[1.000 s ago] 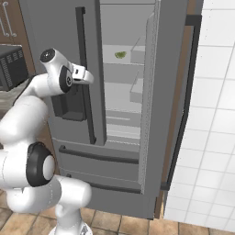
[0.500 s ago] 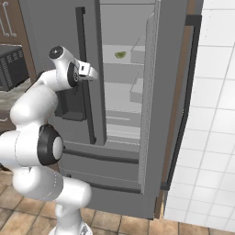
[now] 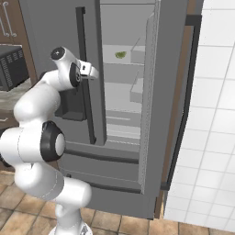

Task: There is a bowl on the dining counter. Grab a lemon wedge from the fridge and place it in the bowl. Then get the liquor bottle and glass cup from the cabinet and place them next to the bowl.

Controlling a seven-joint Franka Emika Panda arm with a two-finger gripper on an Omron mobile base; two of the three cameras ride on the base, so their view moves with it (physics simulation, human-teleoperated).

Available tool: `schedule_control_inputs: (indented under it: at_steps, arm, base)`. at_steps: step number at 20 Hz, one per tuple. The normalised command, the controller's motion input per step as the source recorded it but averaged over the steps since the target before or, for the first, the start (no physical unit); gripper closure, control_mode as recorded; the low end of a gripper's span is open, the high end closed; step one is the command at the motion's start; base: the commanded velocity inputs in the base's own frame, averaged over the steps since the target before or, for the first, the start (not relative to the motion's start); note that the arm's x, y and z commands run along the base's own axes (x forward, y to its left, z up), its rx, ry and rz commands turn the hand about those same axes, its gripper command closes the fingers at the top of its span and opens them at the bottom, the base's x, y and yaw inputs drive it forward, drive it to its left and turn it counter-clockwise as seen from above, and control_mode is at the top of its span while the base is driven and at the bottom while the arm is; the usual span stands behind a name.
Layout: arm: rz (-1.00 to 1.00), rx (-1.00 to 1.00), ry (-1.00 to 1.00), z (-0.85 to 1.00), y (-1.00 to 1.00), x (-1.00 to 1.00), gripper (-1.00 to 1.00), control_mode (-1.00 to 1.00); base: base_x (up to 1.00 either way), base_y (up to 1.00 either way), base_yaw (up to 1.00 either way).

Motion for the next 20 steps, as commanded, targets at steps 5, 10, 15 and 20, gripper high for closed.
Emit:
schedule_control_inputs:
  at_steps: [5, 10, 15, 20]
  arm:
    - [0.00, 0.00, 0.00, -0.06, 0.00, 0.13, 1.00, -1.00]
    - [0.00, 0.00, -0.08, -0.01, 0.04, -0.19, 1.00, -1.00]
    - [0.00, -0.01, -0.35, 0.00, 0.29, -0.82, 1.00, -1.00]
    - [0.03, 0.00, -0.20, 0.00, 0.60, -1.00, 1.00, -1.00]
  base:
    - [0.00, 0.00, 0.00]
    - [0.00, 0.00, 0.00]
    - [0.00, 0.00, 0.00]
    - [0.00, 0.00, 0.00]
